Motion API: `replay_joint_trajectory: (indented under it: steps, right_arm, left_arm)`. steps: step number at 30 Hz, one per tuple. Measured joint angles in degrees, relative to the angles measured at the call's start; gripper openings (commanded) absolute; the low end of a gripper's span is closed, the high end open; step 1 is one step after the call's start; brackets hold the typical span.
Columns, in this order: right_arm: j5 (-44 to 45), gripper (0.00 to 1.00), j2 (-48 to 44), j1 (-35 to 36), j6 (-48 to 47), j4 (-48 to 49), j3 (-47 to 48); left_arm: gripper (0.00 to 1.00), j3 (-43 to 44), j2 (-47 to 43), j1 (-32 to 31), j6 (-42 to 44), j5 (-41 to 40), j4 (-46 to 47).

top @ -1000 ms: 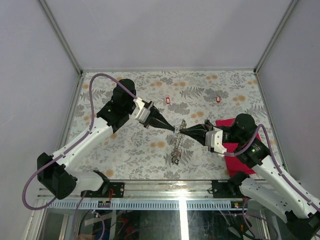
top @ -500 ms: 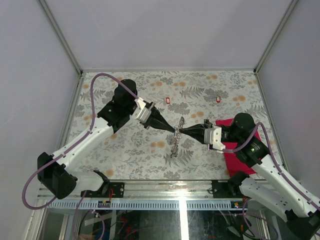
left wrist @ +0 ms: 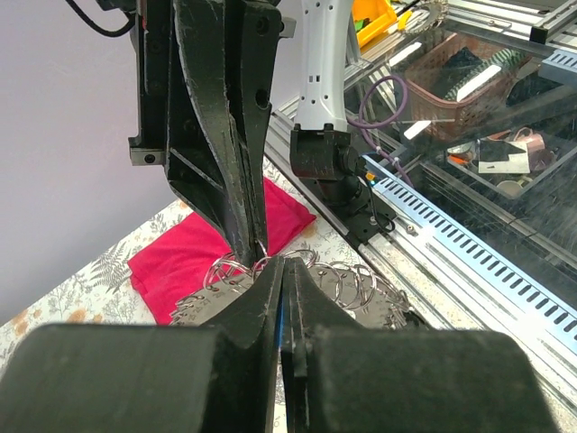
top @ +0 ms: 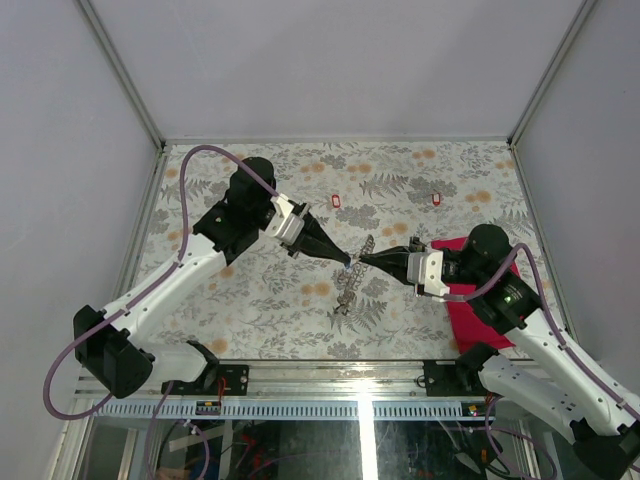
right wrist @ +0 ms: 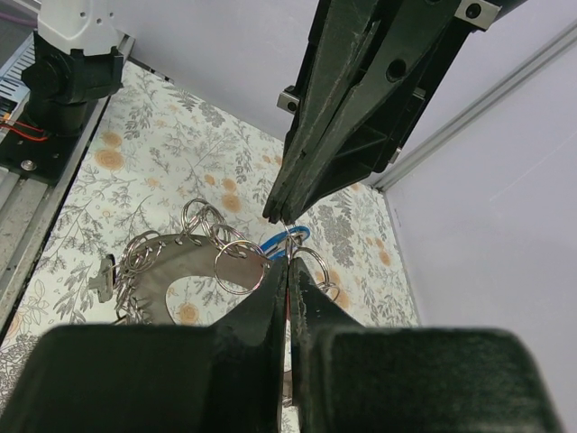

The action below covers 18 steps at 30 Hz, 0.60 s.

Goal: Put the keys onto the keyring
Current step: Insert the key onto the keyring.

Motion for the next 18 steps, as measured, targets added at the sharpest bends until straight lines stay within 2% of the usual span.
replay_joint_trajectory:
  steps: [18]
  right_arm:
    - [0.81, 0.00, -0.81, 0.00, 0.63, -0.63, 0.11]
  left_arm:
    - [0.00, 2.56, 0.17, -0.11, 6.05, -4.55, -9.53]
